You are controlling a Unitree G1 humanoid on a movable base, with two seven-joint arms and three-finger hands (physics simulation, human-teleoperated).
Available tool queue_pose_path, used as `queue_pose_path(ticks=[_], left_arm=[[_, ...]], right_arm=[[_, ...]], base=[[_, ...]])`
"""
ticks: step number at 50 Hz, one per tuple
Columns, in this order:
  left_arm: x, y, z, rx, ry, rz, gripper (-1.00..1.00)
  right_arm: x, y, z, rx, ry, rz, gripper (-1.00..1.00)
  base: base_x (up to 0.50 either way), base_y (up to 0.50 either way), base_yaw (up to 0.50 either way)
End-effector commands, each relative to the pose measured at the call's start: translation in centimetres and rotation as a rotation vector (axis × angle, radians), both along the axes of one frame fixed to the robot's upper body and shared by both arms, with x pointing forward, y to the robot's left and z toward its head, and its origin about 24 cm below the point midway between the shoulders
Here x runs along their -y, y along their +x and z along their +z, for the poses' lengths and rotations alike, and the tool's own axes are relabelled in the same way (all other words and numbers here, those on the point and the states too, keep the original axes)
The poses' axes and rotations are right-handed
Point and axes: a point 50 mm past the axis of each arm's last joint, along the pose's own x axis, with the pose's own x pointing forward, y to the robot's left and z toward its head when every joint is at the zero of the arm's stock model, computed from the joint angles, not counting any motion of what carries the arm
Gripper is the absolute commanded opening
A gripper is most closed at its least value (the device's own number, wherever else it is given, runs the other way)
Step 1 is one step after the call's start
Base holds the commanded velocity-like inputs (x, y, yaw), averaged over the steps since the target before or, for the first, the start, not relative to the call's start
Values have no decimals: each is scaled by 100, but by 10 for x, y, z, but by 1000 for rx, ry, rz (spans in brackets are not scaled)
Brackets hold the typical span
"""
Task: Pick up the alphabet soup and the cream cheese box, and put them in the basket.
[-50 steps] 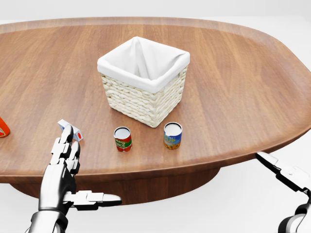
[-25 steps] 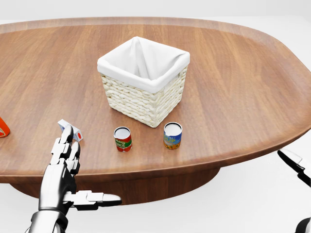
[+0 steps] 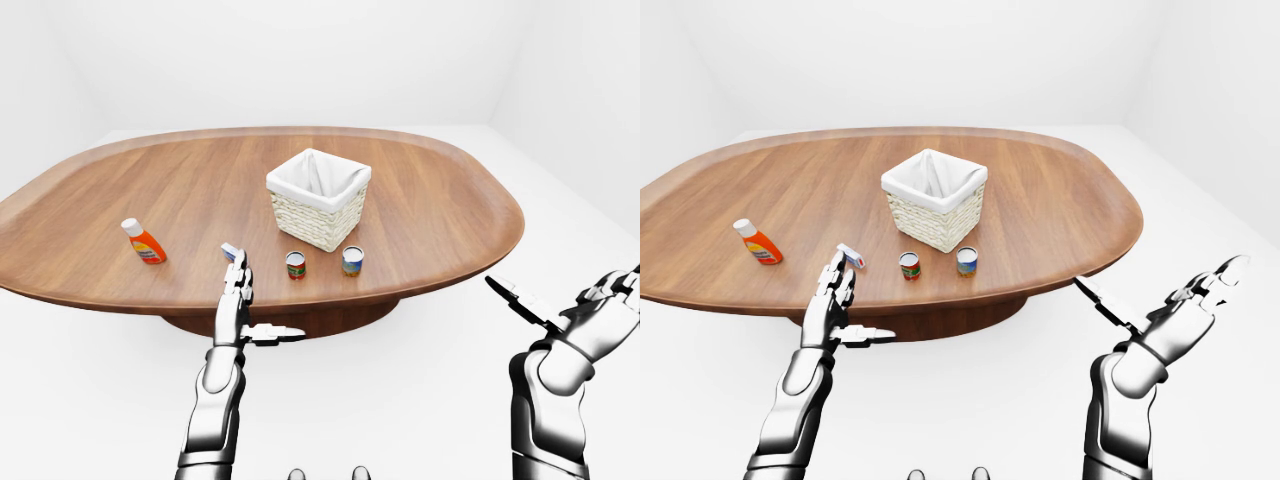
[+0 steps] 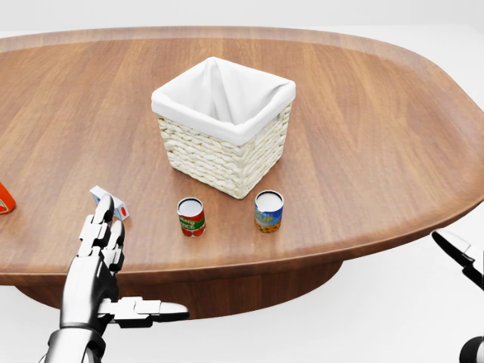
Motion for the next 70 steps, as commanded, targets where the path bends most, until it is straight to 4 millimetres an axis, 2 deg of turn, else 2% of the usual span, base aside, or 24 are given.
queue_pose_path(ticks=[1, 33, 53, 70], left_arm=[[0, 0, 0, 1, 0, 0, 100], [-1, -4, 7, 41, 2, 16, 100], [-3, -4, 11, 57, -8, 41, 100], [-12, 0, 6, 40, -48, 84, 100]], right_arm=[[0, 1, 0, -1, 5, 3, 100], [0, -7, 3, 41, 23, 0, 100], [-1, -6, 3, 45, 9, 0, 100], [-2, -7, 3, 46, 8, -1, 100]], base=[[0, 0, 0], [0, 0, 0], [24, 0, 0], [25, 0, 0]])
